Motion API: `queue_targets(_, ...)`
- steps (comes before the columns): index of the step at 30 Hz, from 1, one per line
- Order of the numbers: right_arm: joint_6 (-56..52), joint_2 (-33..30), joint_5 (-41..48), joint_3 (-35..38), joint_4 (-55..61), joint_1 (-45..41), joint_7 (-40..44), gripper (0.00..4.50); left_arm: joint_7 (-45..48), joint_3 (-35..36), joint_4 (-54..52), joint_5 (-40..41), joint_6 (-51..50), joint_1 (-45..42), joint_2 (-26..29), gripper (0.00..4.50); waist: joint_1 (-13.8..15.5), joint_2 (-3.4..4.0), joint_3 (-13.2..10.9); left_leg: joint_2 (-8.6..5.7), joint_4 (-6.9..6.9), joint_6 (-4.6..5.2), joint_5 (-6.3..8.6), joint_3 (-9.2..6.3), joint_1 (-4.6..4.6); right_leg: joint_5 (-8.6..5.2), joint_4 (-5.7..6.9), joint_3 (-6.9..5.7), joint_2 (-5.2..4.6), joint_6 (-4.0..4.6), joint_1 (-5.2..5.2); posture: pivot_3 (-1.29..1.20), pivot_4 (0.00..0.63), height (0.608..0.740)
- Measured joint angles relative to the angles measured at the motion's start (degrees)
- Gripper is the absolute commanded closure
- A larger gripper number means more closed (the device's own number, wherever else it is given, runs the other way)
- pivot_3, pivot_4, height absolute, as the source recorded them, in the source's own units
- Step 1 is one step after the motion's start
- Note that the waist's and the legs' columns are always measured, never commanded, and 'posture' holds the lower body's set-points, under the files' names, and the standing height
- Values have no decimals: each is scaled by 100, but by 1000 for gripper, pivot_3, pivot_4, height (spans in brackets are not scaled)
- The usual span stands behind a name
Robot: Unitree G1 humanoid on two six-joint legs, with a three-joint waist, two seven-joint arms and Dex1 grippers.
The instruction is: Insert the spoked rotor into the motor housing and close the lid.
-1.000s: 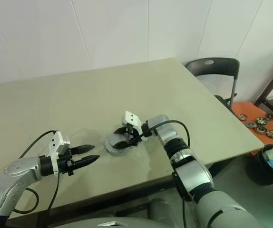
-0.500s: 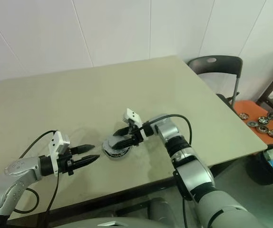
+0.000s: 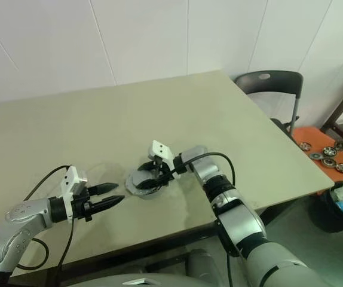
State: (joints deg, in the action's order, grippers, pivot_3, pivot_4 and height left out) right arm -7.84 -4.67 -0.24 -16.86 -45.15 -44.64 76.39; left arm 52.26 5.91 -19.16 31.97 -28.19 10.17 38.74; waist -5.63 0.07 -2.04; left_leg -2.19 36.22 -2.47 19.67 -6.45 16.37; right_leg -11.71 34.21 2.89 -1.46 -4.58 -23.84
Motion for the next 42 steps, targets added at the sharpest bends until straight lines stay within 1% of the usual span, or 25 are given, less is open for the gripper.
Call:
queue_targets(5, -25, -88, 18, -2, -18, -41, 148, 1471, -2, 12, -1, 0, 0, 31, 0, 1817, 16, 0, 0, -1, 2, 0, 0, -2, -3, 0, -2, -1, -2, 0, 6, 0, 0, 740)
queue_targets(8, -375, -95, 208, 123, -71, -111, 305, 1471, -2, 13, -1, 0, 0, 30, 0, 1817, 15, 0, 0, -1, 2, 0, 0, -4, -3, 1, -3, -1, -4, 1, 4, 0, 0, 740)
queue_targets(11, -842, -111, 455, 331, -224, -250, 406, 1471, -1, 13, -2, 0, 0, 30, 0, 1817, 24, 0, 0, -3, 5, 0, 0, -6, 4, 14, -3, -2, -6, 22, -11, 0, 0, 740)
queue_targets(14, -924, -242, 532, 360, -250, -278, 618, 1471, 0, 14, -2, 0, 0, 30, 0, 1817, 32, 2, -1, -6, 3, 0, 0, -6, 13, 14, -6, -2, -10, 22, -19, 0, 0, 740)
queue_targets(17, -704, -341, 485, 255, -247, -276, 722, 1471, 1, 14, -2, 0, 0, 25, 0, 1817, 31, 2, -2, -7, 2, 0, 0, -4, 15, 14, -8, -2, -12, 21, -21, 0, 0, 740)
queue_targets(24, -118, -385, 348, 123, -141, -77, 642, 1471, 2, 14, -5, 3, -12, 31, 5, 1817, 32, 1, -1, -8, 3, 0, 0, -3, 12, 14, -7, -1, -12, 20, -17, 0, 0, 740)
queue_targets(35, 209, -452, 264, -2, -138, -57, 628, 1471, -31, 16, -132, 46, -29, 90, 4, 1817, 45, -1, 0, -8, 6, 0, 0, -4, 6, 14, -7, -1, -12, 21, -8, 0, 0, 740)
queue_targets(42, 317, -608, 263, -27, -144, -65, 844, 1471, -55, 50, -156, 66, -29, 136, 5, 1817, 188, -4, 2, -9, 5, 0, 0, -3, 5, 14, -9, -3, -12, 21, -6, 0, 0, 740)
